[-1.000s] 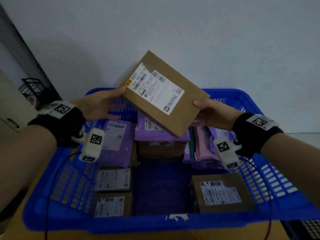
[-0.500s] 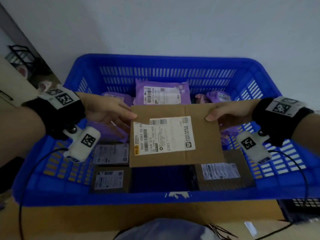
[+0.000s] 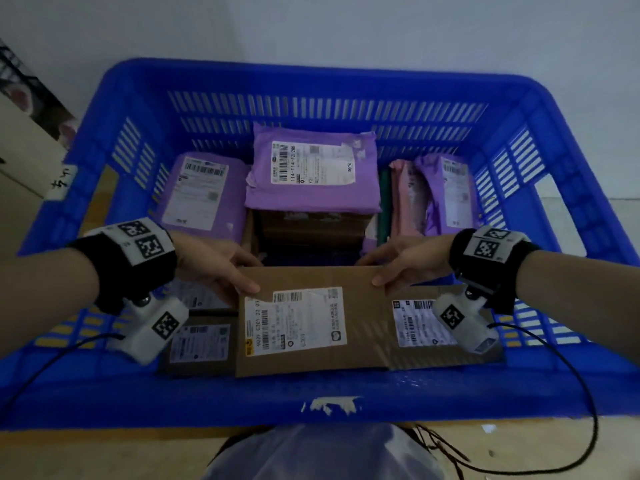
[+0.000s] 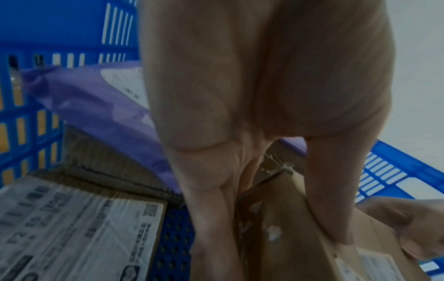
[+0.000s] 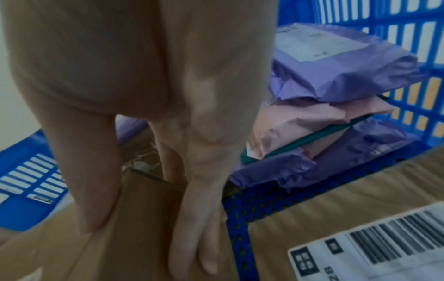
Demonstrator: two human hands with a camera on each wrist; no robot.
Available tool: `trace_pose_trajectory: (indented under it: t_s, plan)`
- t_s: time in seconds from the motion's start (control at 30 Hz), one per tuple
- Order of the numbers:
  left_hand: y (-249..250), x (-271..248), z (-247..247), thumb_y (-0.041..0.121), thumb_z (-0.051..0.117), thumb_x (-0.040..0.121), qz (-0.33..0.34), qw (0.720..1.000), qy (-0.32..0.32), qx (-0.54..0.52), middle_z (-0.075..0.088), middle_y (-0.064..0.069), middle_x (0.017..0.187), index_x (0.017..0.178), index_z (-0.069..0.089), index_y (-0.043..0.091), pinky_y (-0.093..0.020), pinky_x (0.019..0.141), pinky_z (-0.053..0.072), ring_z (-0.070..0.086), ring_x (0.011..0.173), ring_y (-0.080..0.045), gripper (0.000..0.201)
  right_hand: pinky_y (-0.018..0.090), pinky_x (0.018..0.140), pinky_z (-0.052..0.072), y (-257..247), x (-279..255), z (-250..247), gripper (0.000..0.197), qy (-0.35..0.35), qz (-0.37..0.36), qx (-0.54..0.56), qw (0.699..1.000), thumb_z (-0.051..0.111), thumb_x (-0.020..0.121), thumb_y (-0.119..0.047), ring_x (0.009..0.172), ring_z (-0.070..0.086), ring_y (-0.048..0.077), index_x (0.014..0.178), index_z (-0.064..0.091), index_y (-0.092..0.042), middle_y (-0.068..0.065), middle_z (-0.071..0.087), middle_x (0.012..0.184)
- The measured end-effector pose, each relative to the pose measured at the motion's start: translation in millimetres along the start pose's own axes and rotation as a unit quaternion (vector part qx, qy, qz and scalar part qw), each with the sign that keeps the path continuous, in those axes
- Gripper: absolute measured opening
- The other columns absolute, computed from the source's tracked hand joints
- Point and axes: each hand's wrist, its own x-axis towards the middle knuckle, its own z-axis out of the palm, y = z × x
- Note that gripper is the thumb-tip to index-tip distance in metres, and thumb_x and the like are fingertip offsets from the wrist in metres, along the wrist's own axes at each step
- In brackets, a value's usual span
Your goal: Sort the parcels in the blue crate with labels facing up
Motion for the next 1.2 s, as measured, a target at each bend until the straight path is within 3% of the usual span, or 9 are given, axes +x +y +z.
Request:
trace_pose_trajectory:
  t_s: [0.1,0.23,0.4,0.57,0.7,0.83,0.97,1.1,1.2]
  plan:
    - [-5.7,14.0,8.6,0.035,0.095,0.024,-0.01,1.0,0.015,-0.021,0.069,-0.012,0.104,0.112,0.054,0.015,-0.03,0.067,0.06,0.07,0.093,-0.024,0.099,0.028,0.086,0.057,2.6,5.2,-6.1,0.045,-0.005,0.01,-0.007,1.0,0.052,0.092,0.001,0.098,0.066,0.018,0.136,0.045,-0.005,0.007,0.065,0.114]
    - [-9.1,28.5,13.6,0.013,0.079,0.067,-0.034,0.998,0.041,-0.032,0.066,-0.012,0.103,0.121,0.049,0.009,-0.034,0.074,0.06,0.068,0.094,-0.024,0.062,0.028,0.085,0.057,5.5,15.4,-11.2,0.046,0.003,0.031,-0.01,0.999,0.055,0.091,-0.001,0.099,0.065,0.021,0.137,0.045,-0.004,0.008,0.065,0.114]
    - [-16.0,42.7,8.2,0.031,0.094,0.035,-0.031,0.998,0.031,-0.052,0.069,-0.012,0.109,0.116,0.056,0.011,-0.031,0.072,0.06,0.069,0.097,-0.023,0.092,0.023,0.078,0.058,9.0,32.0,-9.9,0.043,0.013,0.042,-0.034,0.998,0.057,0.091,-0.003,0.094,0.066,0.018,0.133,0.049,-0.001,0.006,0.066,0.108]
    - [-13.1,53.4,14.7,0.006,0.063,0.086,-0.045,0.998,0.038,-0.033,0.065,-0.012,0.112,0.126,0.05,0.006,-0.027,0.072,0.06,0.066,0.097,-0.021,0.042,0.017,0.075,0.057,13.2,48.9,-12.9,0.04,0.022,0.043,-0.09,0.995,0.061,0.089,-0.005,0.086,0.069,0.011,0.129,0.054,0.0,0.005,0.069,0.104]
    - [-16.0,61.3,18.5,0.008,0.062,0.087,-0.052,0.997,0.046,-0.03,0.065,-0.008,0.107,0.125,0.052,0.009,-0.024,0.066,0.059,0.065,0.093,-0.017,0.039,0.022,0.086,0.051,13.8,57.3,-14.9,0.045,0.028,0.054,-0.204,0.977,0.063,0.089,-0.016,0.085,0.063,0.009,0.132,0.054,-0.007,0.001,0.067,0.099]
    - [-23.8,68.4,20.8,0.01,0.06,0.089,-0.053,0.997,0.043,-0.022,0.065,-0.007,0.11,0.126,0.054,0.011,-0.029,0.078,0.057,0.062,0.101,-0.02,0.037,0.025,0.087,0.045,9.7,56.3,-11.2,0.043,0.017,0.067,-0.302,0.951,0.06,0.091,-0.03,0.089,0.057,0.009,0.132,0.056,-0.021,-0.005,0.065,0.101]
    - [-22.7,71.9,24.5,0.009,0.054,0.093,-0.037,0.998,0.033,-0.034,0.065,-0.005,0.108,0.125,0.055,0.012,-0.033,0.087,0.053,0.062,0.101,-0.019,0.032,0.022,0.098,0.037,0.6,50.7,-6.3,0.039,0.009,0.06,-0.387,0.92,0.056,0.093,-0.025,0.116,0.051,0.012,0.132,0.055,-0.026,-0.005,0.057,0.131]
    - [-16.0,74.0,27.8,0.009,0.05,0.095,0.001,0.992,0.064,0.106,0.061,-0.002,0.111,0.127,0.055,0.015,-0.016,0.068,0.051,0.058,0.094,-0.012,0.032,0.025,0.103,0.034,1.3,54.5,-2.2,0.05,-0.001,0.045,-0.44,0.897,0.054,0.094,-0.014,0.13,0.043,0.017,0.141,0.044,-0.028,-0.003,0.047,0.142]
    - [-11.5,76.1,28.1,0.007,0.052,0.094,0.036,0.965,0.07,0.251,0.06,-0.005,0.125,0.13,0.054,0.01,-0.012,0.08,0.046,0.055,0.11,-0.012,0.037,0.032,0.109,0.037,3.8,60.7,3.0,0.057,0.001,0.042,-0.455,0.889,0.051,0.093,-0.004,0.131,0.043,0.019,0.143,0.04,-0.027,0.0,0.045,0.144]
